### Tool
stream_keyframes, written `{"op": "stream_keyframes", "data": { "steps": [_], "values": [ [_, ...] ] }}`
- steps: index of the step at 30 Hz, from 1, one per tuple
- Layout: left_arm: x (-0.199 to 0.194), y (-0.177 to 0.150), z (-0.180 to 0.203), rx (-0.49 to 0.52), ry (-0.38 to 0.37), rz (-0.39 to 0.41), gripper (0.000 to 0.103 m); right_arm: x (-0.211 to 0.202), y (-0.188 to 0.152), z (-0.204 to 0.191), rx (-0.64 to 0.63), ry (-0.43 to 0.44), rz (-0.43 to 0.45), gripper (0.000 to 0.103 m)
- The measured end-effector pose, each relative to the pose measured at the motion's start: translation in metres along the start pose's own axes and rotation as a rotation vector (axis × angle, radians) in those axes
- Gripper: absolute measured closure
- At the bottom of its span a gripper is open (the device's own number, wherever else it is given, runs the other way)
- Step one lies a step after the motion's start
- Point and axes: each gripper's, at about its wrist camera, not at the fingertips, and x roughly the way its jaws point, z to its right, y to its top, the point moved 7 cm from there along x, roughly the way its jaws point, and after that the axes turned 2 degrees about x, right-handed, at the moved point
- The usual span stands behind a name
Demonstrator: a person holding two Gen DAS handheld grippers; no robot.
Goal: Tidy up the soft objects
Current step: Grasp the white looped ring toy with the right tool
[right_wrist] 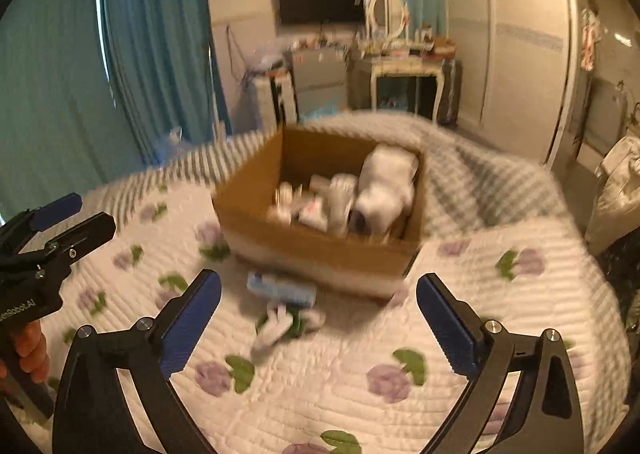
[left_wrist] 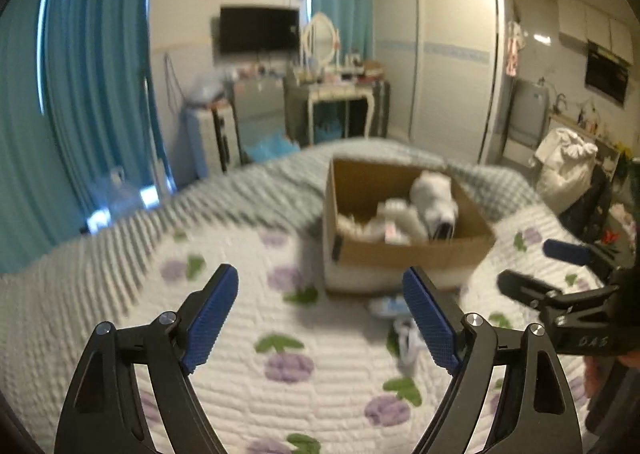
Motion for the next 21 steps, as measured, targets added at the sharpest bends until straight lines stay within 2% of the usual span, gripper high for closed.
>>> {"op": "stream_keyframes", "data": {
  "steps": [6, 8, 10, 12, 13, 14, 20, 21],
  "values": [
    [0.037, -0.049, 0.003, 0.054, 0.026, -0.074, 0.018, 0.077, -0.04, -0.007, 0.02, 0.045, -0.117, 0.005],
    [0.046, -0.063, -0.002, 0.042, 0.021, -0.111, 0.018, 0.099, -0.052, -0.01, 0.035, 0.068, -0.161, 0.009],
    [0.059, -0.074, -0.005, 0.021, 0.007, -0.152, 0.018, 0.114, -0.058, -0.013, 0.039, 0.078, -0.189, 0.019],
    [0.065, -0.079, -0.007, 0.012, -0.002, -0.172, 0.018, 0.126, -0.061, -0.016, 0.011, 0.065, -0.206, 0.024],
    [0.068, -0.082, -0.008, 0.014, -0.002, -0.177, 0.018, 0.13, -0.062, -0.018, 0.005, 0.066, -0.219, 0.036],
    [0.069, -0.084, -0.008, 0.017, 0.0, -0.179, 0.018, 0.135, -0.065, -0.018, 0.006, 0.069, -0.236, 0.04],
    [0.068, -0.09, -0.007, 0.008, -0.019, -0.192, 0.018, 0.127, -0.069, -0.016, 0.026, 0.056, -0.231, 0.05],
    [0.065, -0.09, -0.006, 0.011, -0.018, -0.189, 0.018, 0.123, -0.07, -0.015, 0.027, 0.06, -0.23, 0.064]
  ]
}}
